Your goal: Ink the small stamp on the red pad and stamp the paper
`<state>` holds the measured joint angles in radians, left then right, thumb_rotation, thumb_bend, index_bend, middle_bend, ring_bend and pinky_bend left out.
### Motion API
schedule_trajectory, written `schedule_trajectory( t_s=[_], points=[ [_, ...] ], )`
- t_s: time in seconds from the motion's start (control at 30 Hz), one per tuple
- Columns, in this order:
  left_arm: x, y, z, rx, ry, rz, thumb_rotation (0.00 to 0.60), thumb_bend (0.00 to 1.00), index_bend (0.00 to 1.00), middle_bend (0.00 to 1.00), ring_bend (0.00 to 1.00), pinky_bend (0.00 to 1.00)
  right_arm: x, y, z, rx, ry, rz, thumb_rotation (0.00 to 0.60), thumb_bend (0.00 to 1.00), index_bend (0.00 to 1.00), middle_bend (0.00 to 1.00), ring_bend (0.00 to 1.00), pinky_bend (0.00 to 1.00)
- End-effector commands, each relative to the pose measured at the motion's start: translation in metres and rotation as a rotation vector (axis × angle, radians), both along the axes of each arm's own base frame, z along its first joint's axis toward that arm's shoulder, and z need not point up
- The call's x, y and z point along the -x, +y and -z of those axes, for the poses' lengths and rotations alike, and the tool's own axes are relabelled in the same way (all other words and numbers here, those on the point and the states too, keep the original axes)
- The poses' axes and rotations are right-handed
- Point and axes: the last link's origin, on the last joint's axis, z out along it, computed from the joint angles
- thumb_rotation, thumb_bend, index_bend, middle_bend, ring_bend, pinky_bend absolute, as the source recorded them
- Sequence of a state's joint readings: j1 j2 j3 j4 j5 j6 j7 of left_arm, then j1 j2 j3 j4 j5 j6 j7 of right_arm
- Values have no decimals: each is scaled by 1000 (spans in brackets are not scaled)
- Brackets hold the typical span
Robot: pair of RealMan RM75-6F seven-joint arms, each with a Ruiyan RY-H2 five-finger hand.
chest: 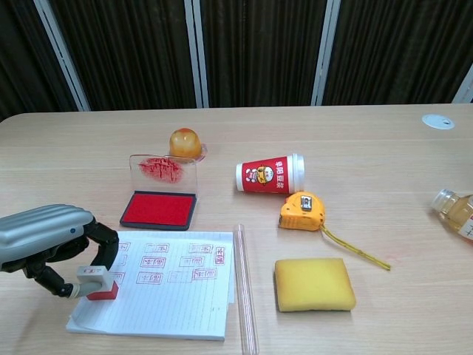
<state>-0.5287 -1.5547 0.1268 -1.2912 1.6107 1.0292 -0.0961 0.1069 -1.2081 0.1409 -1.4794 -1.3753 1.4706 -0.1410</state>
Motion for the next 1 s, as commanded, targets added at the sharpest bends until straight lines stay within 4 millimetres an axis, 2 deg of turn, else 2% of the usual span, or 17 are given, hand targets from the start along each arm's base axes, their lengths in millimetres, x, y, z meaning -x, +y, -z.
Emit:
schedule_trajectory(
  t_s=[0.03,1.0],
  points=[
    [2,-1,2,5,8,-1,600,406,619,584,845,902,0,0,0,0,1,2,600,0,0,0,0,0],
    [10,0,6,-2,41,0,600,408,621,585,845,902,1,-1,1,-3,8,5,600,0,0,0,0,0]
  ],
)
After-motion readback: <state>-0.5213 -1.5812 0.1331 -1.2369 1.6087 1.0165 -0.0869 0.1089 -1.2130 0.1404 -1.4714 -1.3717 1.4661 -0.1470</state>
